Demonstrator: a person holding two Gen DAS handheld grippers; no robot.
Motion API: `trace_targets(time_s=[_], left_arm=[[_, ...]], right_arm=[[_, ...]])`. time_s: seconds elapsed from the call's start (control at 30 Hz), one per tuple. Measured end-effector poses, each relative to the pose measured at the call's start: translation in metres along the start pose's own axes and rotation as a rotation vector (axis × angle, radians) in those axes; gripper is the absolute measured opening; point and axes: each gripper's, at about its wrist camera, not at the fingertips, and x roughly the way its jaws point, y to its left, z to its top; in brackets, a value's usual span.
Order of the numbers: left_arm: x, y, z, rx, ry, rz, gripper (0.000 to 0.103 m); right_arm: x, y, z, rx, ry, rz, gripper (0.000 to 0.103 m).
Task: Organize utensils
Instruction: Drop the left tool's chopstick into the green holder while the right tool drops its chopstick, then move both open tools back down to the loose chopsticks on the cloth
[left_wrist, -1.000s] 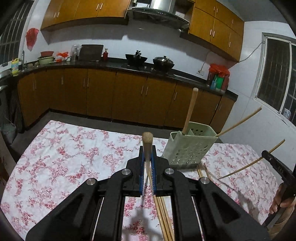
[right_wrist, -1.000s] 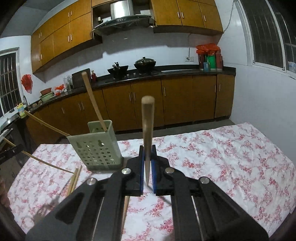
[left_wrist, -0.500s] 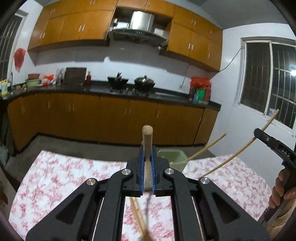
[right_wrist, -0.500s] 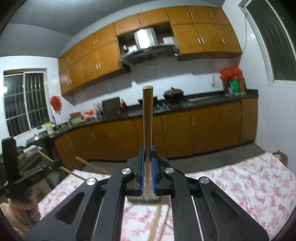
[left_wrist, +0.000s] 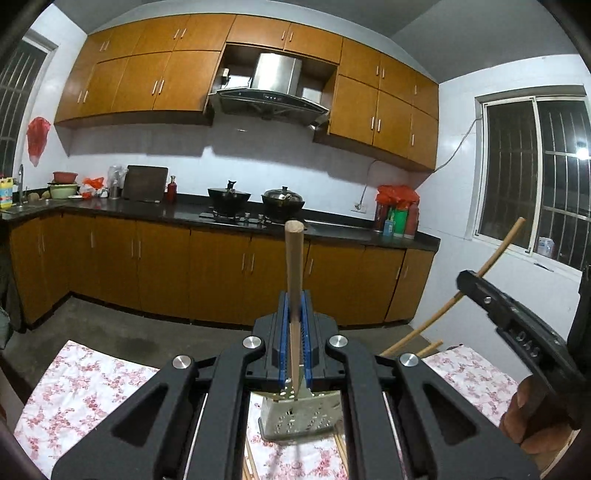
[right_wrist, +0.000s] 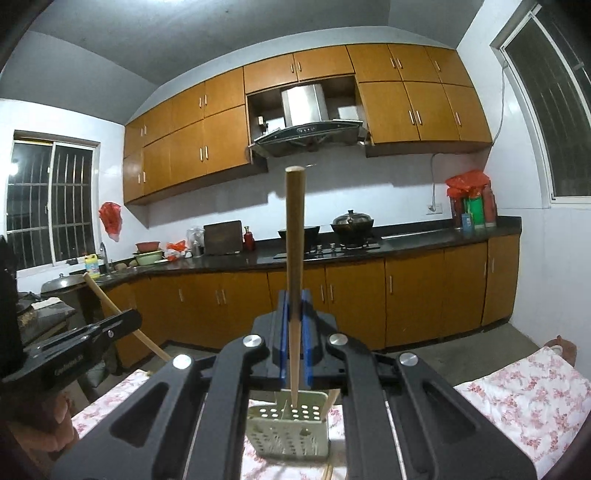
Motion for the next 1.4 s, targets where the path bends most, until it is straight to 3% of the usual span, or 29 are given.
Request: trace_targets(time_s=[0.17, 0.37, 0.43, 0.53, 0.7, 1.0, 1.13, 1.23, 1.37, 1.4], left_arm=[[0.019, -0.006, -0.006, 0.018, 0.001, 0.009, 0.007], [0.041, -0.01, -0.024, 0.039, 0.061, 0.009, 0.007], [0.044, -0.007, -0.027, 0.028, 0.081, 0.007, 0.007], [0.041, -0.001, -0.028, 0.016, 0.085, 0.005, 0.009], [0.036, 0.0, -0.022, 0.002, 0.069, 0.009, 0.031], [-0.001, 0.009, -0.01, -0.02, 0.012, 0.009, 0.034], [-0.028, 0.023, -0.022, -0.025, 0.011, 0.046, 0.037], [-0.041, 0.037, -0.044, -0.035, 0.043, 0.093, 0.037], [-0.036, 0.056, -0.087, -0.061, 0.168, 0.147, 0.037], [-0.03, 0.061, -0.101, -0.067, 0.218, 0.164, 0.037]], right_arm=[[0.033, 0.003, -0.013, -0.023, 0.072, -0.021, 0.008], [0.053, 0.003, -0.027, -0.012, 0.152, -0.02, 0.009], [0.051, 0.005, -0.028, -0.021, 0.148, -0.019, 0.011], [0.047, 0.006, -0.029, -0.024, 0.138, -0.018, 0.027], [0.038, 0.004, -0.026, -0.011, 0.12, -0.017, 0.028], [-0.011, -0.019, -0.02, 0.013, 0.083, -0.074, 0.038], [-0.023, -0.05, -0.046, 0.048, 0.177, -0.154, 0.038], [-0.018, -0.07, -0.08, 0.075, 0.309, -0.188, 0.038], [0.001, -0.081, -0.142, 0.121, 0.542, -0.162, 0.038], [0.003, -0.081, -0.158, 0.13, 0.587, -0.147, 0.033]])
